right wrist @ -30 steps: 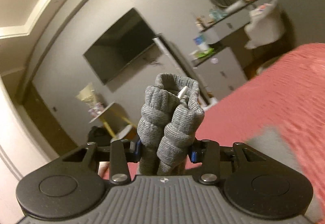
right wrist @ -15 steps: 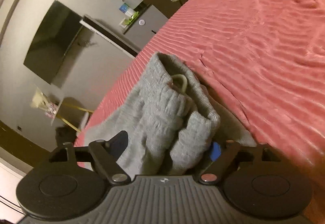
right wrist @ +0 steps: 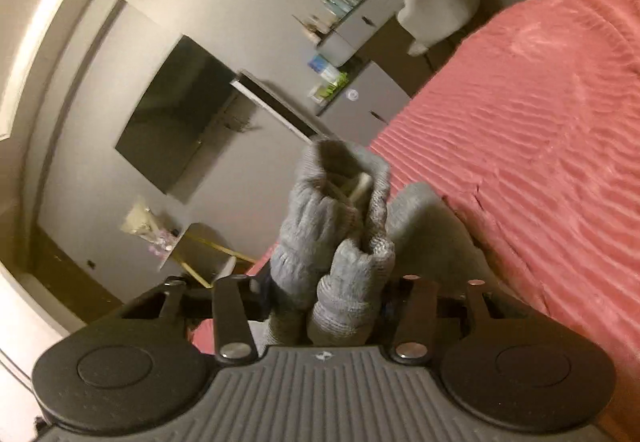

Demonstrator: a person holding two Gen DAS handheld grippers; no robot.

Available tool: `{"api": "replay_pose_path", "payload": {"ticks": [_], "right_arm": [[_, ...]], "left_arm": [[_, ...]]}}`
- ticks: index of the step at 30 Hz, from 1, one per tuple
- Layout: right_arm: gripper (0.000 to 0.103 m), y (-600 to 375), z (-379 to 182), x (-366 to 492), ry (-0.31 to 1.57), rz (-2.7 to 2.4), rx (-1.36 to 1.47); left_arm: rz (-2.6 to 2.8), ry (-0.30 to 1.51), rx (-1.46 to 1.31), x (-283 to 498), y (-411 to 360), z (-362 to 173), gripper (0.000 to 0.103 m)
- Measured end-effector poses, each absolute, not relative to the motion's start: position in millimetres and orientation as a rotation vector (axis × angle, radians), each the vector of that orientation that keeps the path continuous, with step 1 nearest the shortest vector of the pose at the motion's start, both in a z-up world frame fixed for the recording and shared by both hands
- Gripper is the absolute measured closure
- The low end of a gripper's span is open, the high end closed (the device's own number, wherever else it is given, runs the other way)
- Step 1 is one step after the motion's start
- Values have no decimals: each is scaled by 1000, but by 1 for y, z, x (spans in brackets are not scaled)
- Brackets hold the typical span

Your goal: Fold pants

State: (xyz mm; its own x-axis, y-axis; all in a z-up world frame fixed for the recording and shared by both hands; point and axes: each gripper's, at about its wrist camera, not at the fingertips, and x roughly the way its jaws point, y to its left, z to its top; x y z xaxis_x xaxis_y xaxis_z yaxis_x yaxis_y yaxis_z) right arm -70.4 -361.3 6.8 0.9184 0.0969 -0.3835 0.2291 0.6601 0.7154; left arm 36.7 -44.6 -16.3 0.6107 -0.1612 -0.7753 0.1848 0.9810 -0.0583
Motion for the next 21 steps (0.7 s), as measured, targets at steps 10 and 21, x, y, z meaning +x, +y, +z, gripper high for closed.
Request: {"api": "replay_pose_path", "payload": {"ticks": [10,21], "right_arm": [[28,-328,32,-69,386,-338,381],[56,-273,-6,-37,607,-99,96]], "left_arm": [[-231,843,28,47,-64,-11,30],[-291,989,-136,65,-38,-44,26]]}}
